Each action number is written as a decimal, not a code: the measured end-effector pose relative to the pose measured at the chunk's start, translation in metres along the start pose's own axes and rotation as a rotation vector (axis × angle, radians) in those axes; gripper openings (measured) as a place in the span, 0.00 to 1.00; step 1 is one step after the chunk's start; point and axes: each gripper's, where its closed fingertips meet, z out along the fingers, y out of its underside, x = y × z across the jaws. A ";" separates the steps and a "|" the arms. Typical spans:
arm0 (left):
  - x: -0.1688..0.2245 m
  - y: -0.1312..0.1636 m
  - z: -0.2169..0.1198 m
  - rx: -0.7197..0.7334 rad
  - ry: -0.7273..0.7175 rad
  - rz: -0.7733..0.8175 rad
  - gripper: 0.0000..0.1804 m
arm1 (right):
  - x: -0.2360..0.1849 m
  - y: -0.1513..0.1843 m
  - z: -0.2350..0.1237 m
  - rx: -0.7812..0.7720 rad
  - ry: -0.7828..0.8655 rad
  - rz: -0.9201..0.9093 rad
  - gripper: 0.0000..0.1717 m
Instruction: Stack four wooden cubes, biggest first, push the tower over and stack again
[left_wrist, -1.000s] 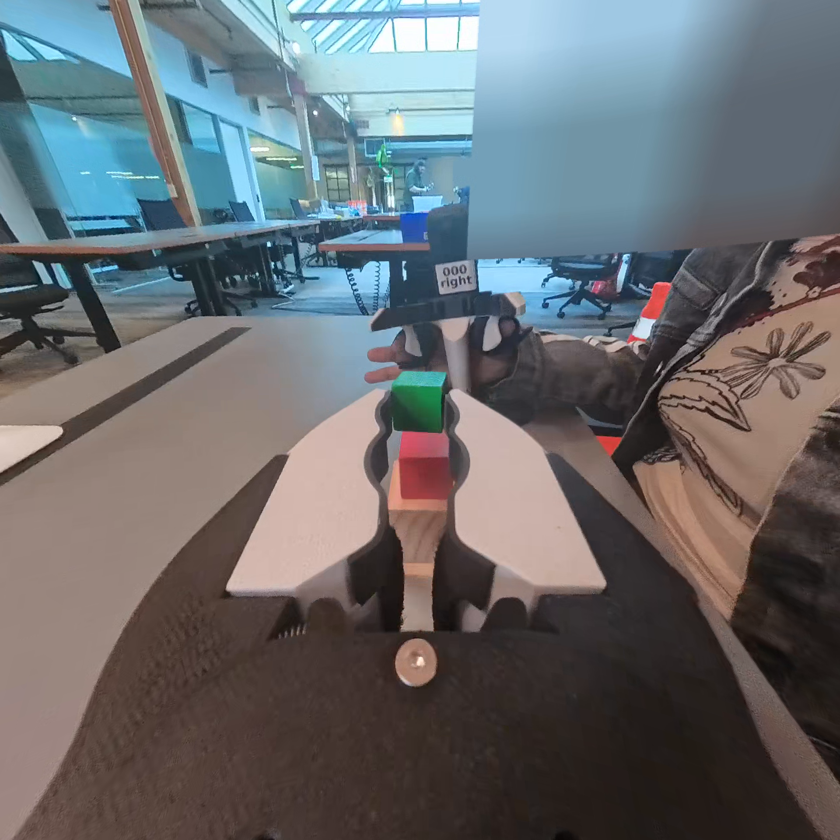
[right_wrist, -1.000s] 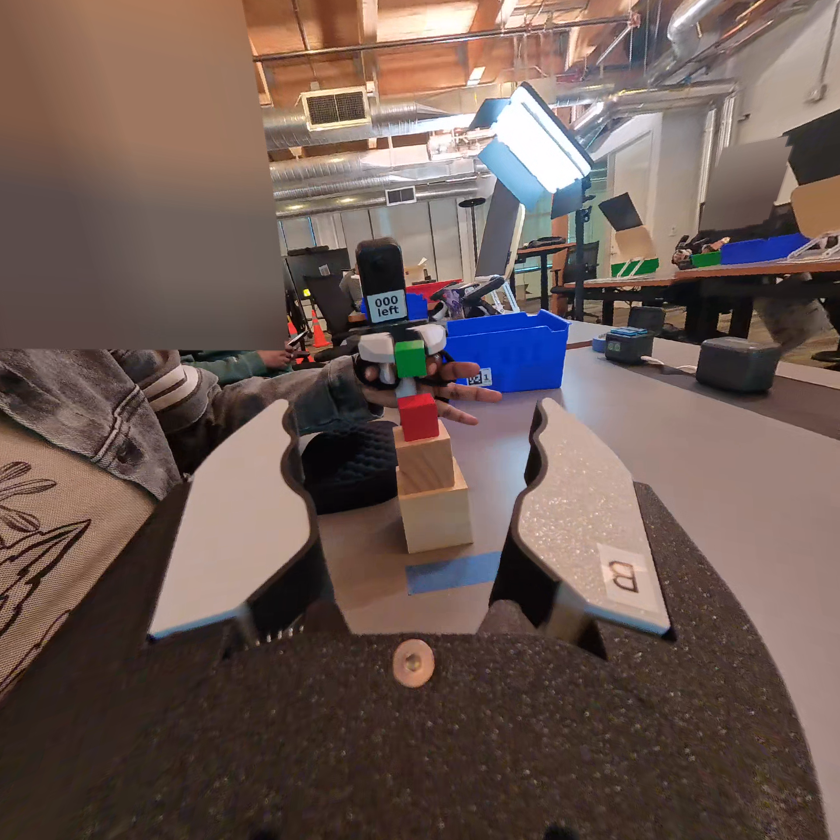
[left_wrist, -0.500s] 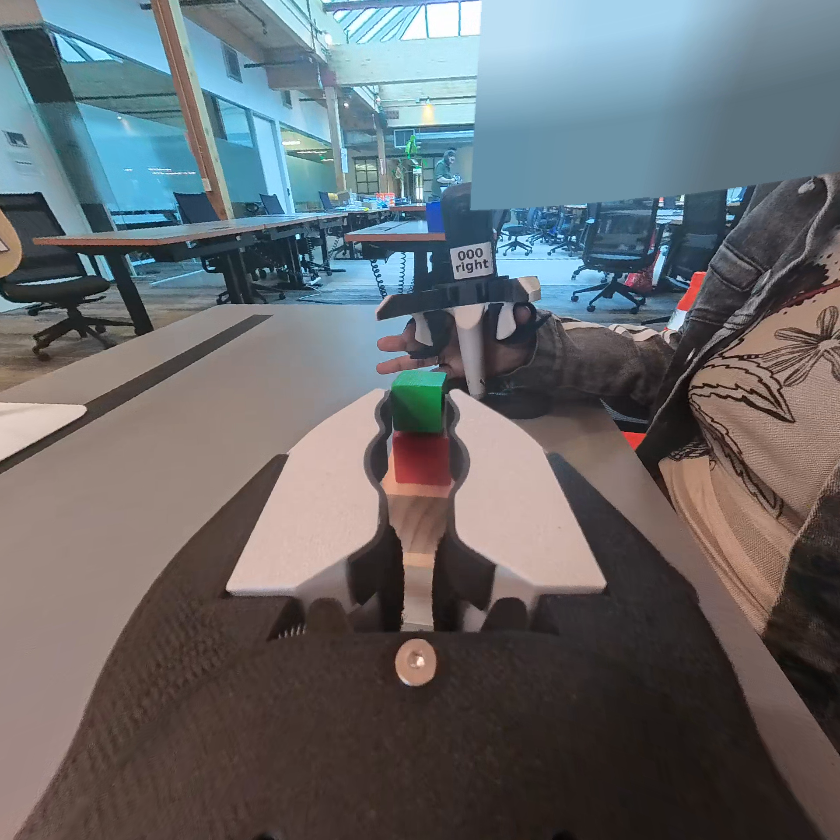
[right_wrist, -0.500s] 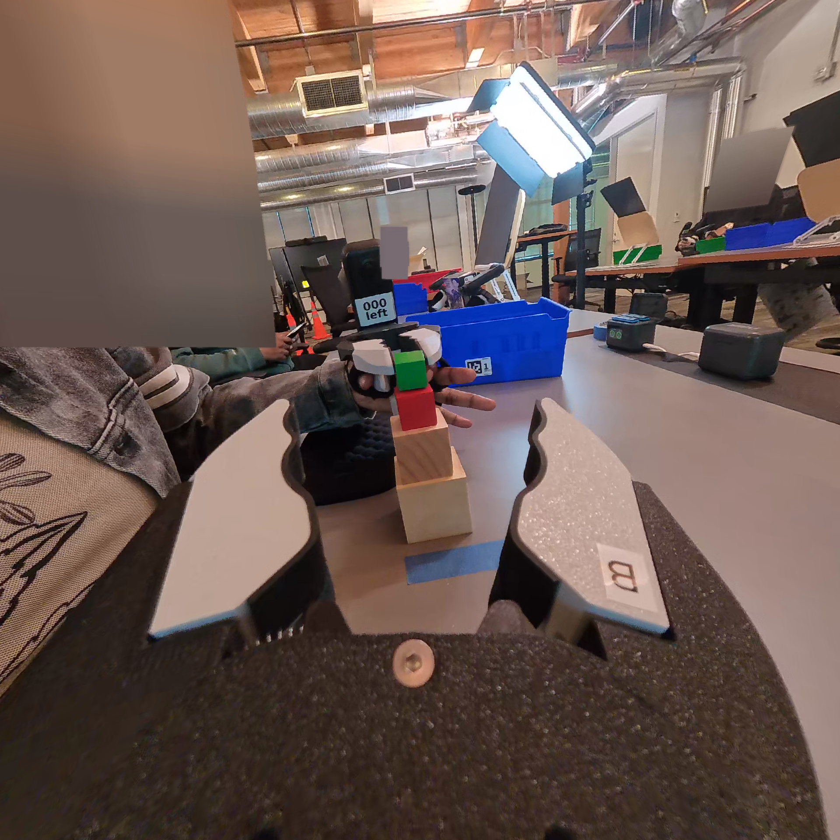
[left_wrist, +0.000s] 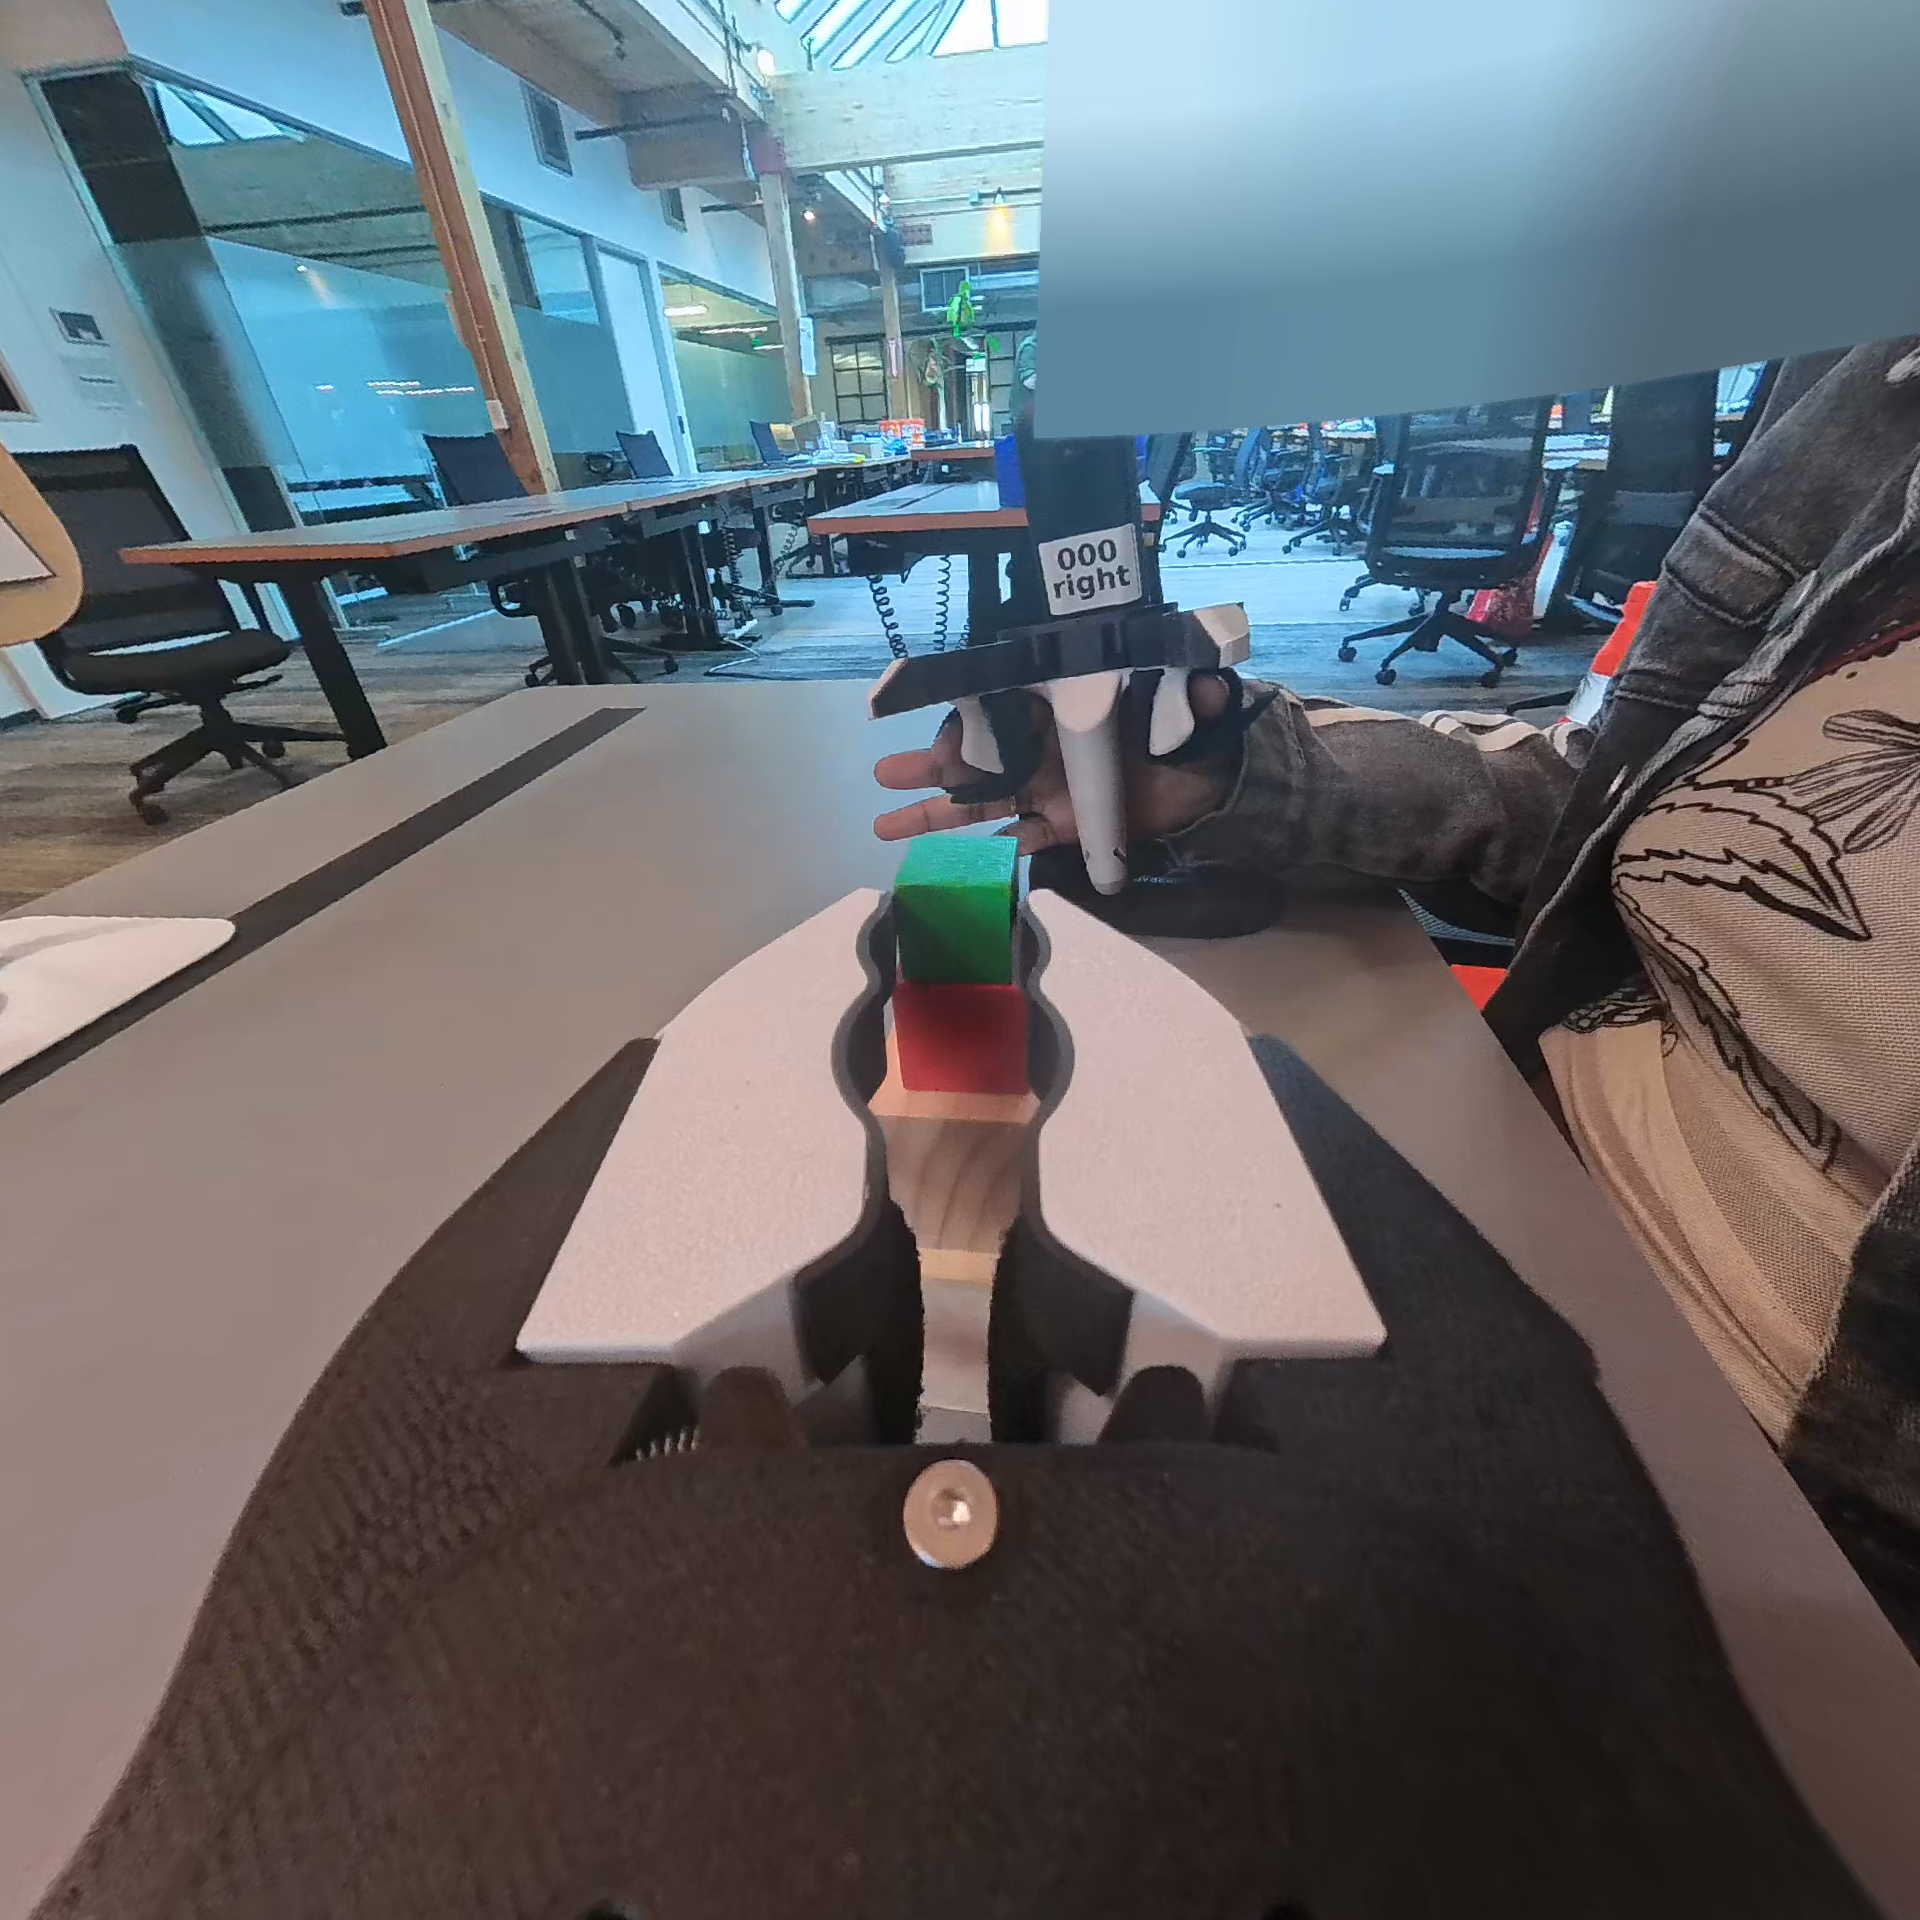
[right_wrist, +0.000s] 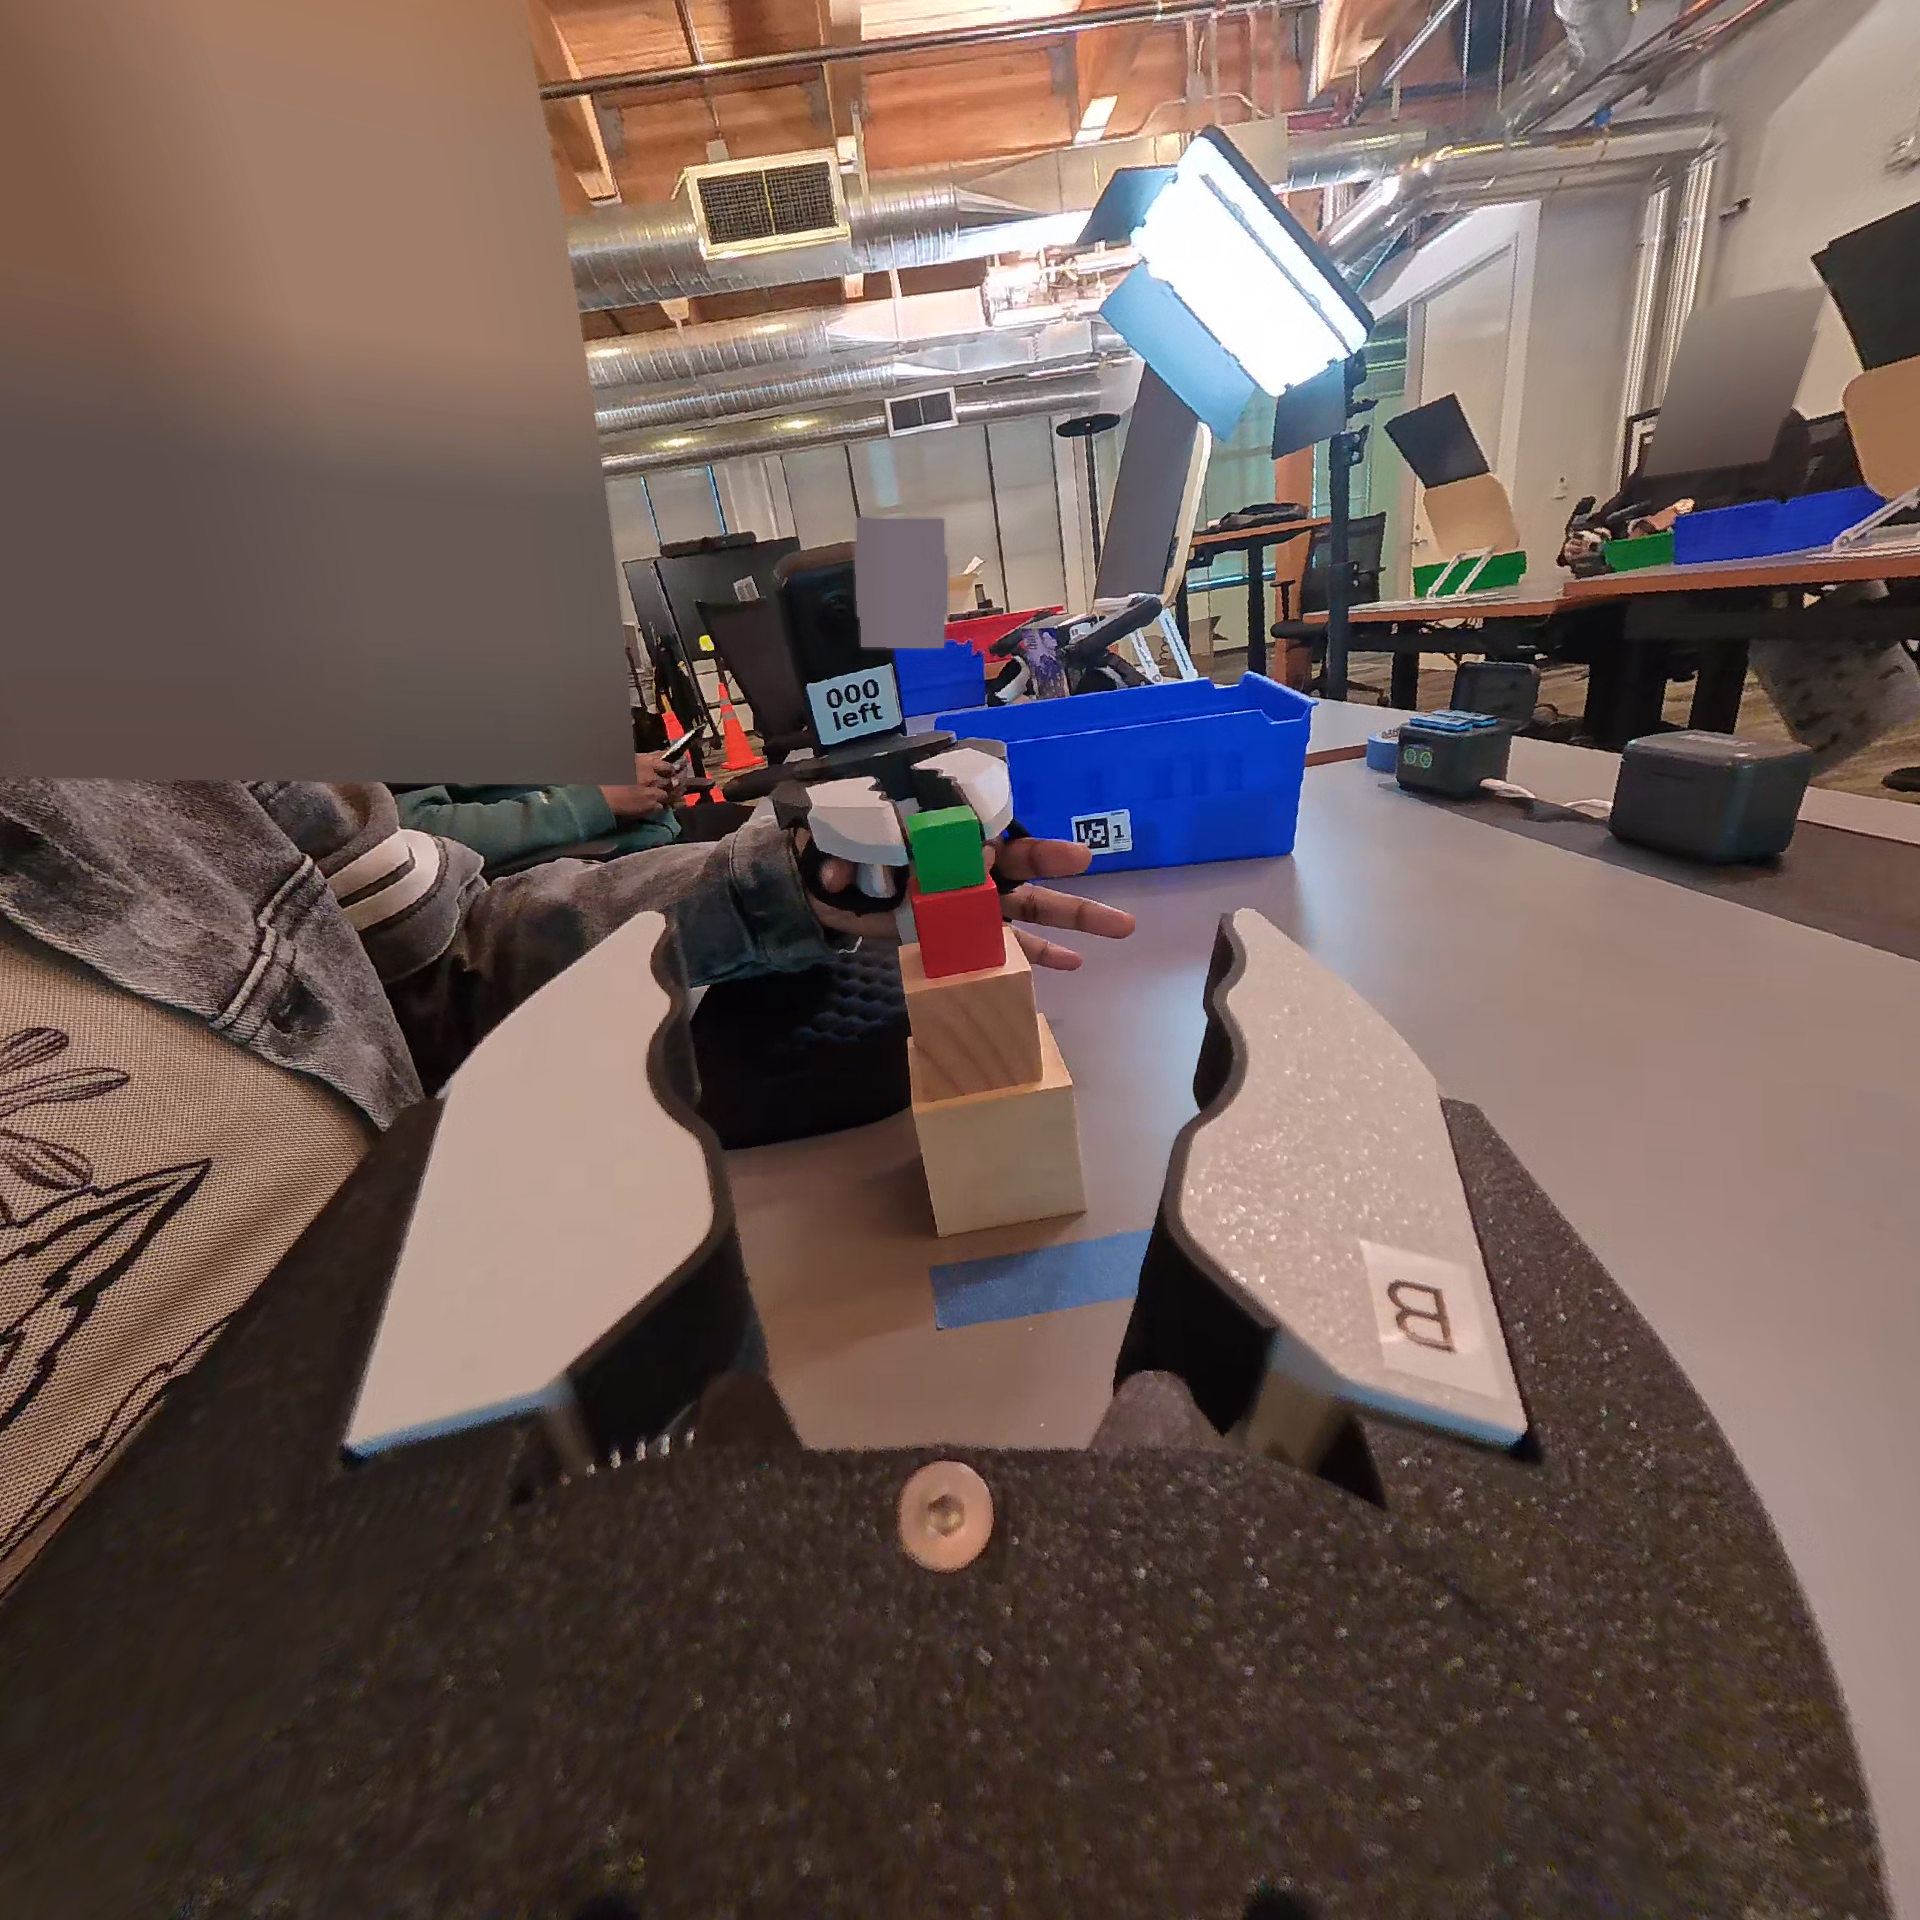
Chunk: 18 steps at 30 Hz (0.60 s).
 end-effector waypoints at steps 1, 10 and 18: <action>0.000 0.000 0.000 0.000 -0.001 0.001 0.12 | 0.000 0.000 0.000 0.000 -0.001 0.001 0.55; 0.001 -0.004 -0.003 0.005 -0.007 0.007 0.21 | -0.001 -0.001 0.000 0.003 -0.006 0.000 0.54; -0.025 0.003 -0.047 -0.369 -0.163 0.039 0.00 | -0.004 0.000 0.000 -0.009 0.001 -0.059 0.69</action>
